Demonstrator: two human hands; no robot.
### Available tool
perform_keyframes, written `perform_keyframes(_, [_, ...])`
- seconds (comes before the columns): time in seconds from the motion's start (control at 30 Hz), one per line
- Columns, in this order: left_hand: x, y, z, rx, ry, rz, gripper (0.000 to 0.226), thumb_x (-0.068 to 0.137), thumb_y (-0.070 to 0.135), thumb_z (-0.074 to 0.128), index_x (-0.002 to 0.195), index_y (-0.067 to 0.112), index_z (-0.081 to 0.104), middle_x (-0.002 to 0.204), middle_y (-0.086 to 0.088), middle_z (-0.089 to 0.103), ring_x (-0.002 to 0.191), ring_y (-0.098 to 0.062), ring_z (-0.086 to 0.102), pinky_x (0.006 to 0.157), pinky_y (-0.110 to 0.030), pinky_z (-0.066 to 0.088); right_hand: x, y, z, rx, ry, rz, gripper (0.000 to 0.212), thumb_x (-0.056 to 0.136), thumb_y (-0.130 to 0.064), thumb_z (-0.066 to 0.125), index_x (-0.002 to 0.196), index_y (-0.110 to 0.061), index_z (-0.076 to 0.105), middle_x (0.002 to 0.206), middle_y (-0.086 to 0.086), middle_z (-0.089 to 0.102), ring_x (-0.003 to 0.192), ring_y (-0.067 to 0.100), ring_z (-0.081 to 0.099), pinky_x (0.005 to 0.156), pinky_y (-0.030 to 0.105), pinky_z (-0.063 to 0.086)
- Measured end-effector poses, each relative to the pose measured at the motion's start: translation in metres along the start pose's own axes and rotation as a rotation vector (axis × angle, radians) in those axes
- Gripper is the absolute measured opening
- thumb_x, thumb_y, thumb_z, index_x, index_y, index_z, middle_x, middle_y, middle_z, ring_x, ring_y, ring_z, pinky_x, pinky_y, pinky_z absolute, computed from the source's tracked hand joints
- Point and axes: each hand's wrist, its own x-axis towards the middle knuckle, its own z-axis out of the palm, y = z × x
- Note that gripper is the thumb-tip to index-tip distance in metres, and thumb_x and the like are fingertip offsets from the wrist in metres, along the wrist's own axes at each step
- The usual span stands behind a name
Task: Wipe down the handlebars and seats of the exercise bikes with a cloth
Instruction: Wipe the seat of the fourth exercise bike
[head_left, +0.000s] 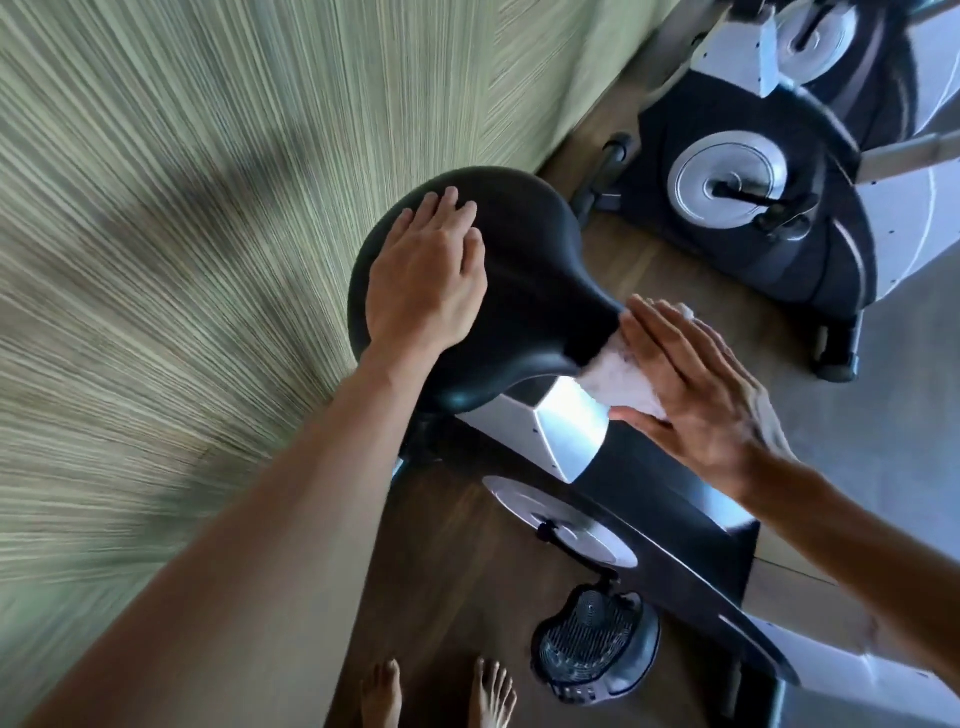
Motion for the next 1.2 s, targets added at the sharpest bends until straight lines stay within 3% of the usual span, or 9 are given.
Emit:
perform_keyframes(0.33, [-0.003, 0.000, -0.001, -0.030, 0.023, -0.002, 0.047, 0.110, 0.031, 0.029, 0.150, 0.017, 0.051, 0.164, 0.000, 0.036, 0.153, -0.013, 0.028, 0.127, -0.029, 0.013, 0.073, -0.066, 0.015, 0.017, 0.046, -0.150, 0.093, 0.087, -0.058, 0.069, 0.153, 0.002, 0.040, 0.160, 0.020, 0.038, 0.148, 0.036, 0.038, 0.122, 0.049, 0.030])
perform_keyframes(0.47, [-0.008, -0.001, -0.004, -0.153, 0.092, -0.002, 0.048, 0.106, 0.041, 0.035, 0.136, 0.016, 0.062, 0.146, -0.001, 0.058, 0.139, -0.019, 0.049, 0.120, -0.040, 0.033, 0.072, -0.053, 0.003, 0.217, 0.025, -0.195, 0.087, 0.095, -0.060, 0.061, 0.155, -0.003, 0.037, 0.163, 0.012, 0.034, 0.154, 0.029, 0.027, 0.127, 0.047, 0.019])
perform_keyframes(0.53, [-0.011, 0.002, -0.006, -0.117, 0.214, 0.112, 0.043, 0.103, 0.037, 0.042, 0.127, 0.010, 0.065, 0.131, -0.006, 0.067, 0.125, -0.023, 0.059, 0.111, -0.041, 0.042, 0.064, -0.043, -0.001, 0.340, 0.011, -0.127, 0.086, 0.093, -0.054, 0.066, 0.157, -0.005, 0.035, 0.166, 0.009, 0.030, 0.157, 0.026, 0.017, 0.128, 0.048, 0.007])
perform_keyframes(0.6, [-0.022, 0.007, -0.005, -0.062, 0.301, 0.239, 0.035, 0.102, 0.027, 0.048, 0.122, 0.005, 0.066, 0.128, -0.010, 0.066, 0.124, -0.027, 0.060, 0.110, -0.042, 0.043, 0.051, -0.035, 0.000, 0.379, 0.052, 0.022, 0.093, 0.086, -0.060, 0.070, 0.156, -0.008, 0.037, 0.164, 0.011, 0.032, 0.156, 0.032, 0.017, 0.126, 0.058, 0.009])
perform_keyframes(0.73, [-0.073, 0.038, 0.020, 0.027, 0.150, 0.509, 0.048, 0.101, 0.027, 0.050, 0.138, -0.003, 0.058, 0.148, -0.019, 0.053, 0.143, -0.033, 0.046, 0.117, -0.049, 0.037, 0.027, -0.025, 0.005, 0.447, 0.091, 0.210, 0.098, 0.082, -0.077, 0.060, 0.156, -0.016, 0.039, 0.157, 0.010, 0.040, 0.145, 0.036, 0.027, 0.121, 0.054, 0.027])
perform_keyframes(0.83, [-0.090, 0.054, 0.045, 0.160, 0.129, 0.493, 0.065, 0.105, 0.039, 0.047, 0.151, -0.007, 0.041, 0.157, -0.022, 0.043, 0.149, -0.033, 0.037, 0.121, -0.049, 0.031, 0.010, -0.017, 0.006, 0.600, 0.100, 0.228, 0.092, 0.085, -0.060, 0.069, 0.158, -0.016, 0.033, 0.158, -0.004, 0.038, 0.146, 0.025, 0.025, 0.122, 0.040, 0.027])
perform_keyframes(0.9, [-0.086, 0.066, 0.057, 0.210, 0.160, 0.415, 0.073, 0.105, 0.047, 0.045, 0.153, -0.008, 0.036, 0.157, -0.025, 0.041, 0.149, -0.036, 0.037, 0.121, -0.051, 0.030, -0.004, -0.007, 0.002, 0.679, 0.109, 0.301, 0.081, 0.084, -0.034, 0.073, 0.155, -0.021, 0.036, 0.146, -0.018, 0.039, 0.141, 0.014, 0.026, 0.118, 0.042, 0.031])
perform_keyframes(1.03, [-0.070, 0.092, 0.078, 0.304, 0.193, 0.401, 0.073, 0.104, 0.060, 0.039, 0.150, 0.004, 0.048, 0.151, -0.027, 0.048, 0.139, -0.043, 0.046, 0.116, -0.056, 0.033, -0.022, 0.009, -0.005, 0.788, 0.086, 0.627, 0.075, 0.075, 0.012, 0.057, 0.145, -0.018, 0.052, 0.125, -0.026, 0.046, 0.136, 0.014, 0.033, 0.113, 0.030, 0.031])
perform_keyframes(1.2, [-0.057, 0.072, 0.087, 0.288, 0.364, 0.591, 0.052, 0.102, 0.046, 0.053, 0.133, 0.006, 0.067, 0.136, -0.025, 0.062, 0.125, -0.042, 0.061, 0.106, -0.055, 0.046, -0.004, 0.008, 0.002, 0.831, 0.135, 0.715, 0.070, 0.078, 0.010, 0.047, 0.136, -0.028, 0.057, 0.139, -0.008, 0.059, 0.137, 0.023, 0.046, 0.113, 0.036, 0.038])
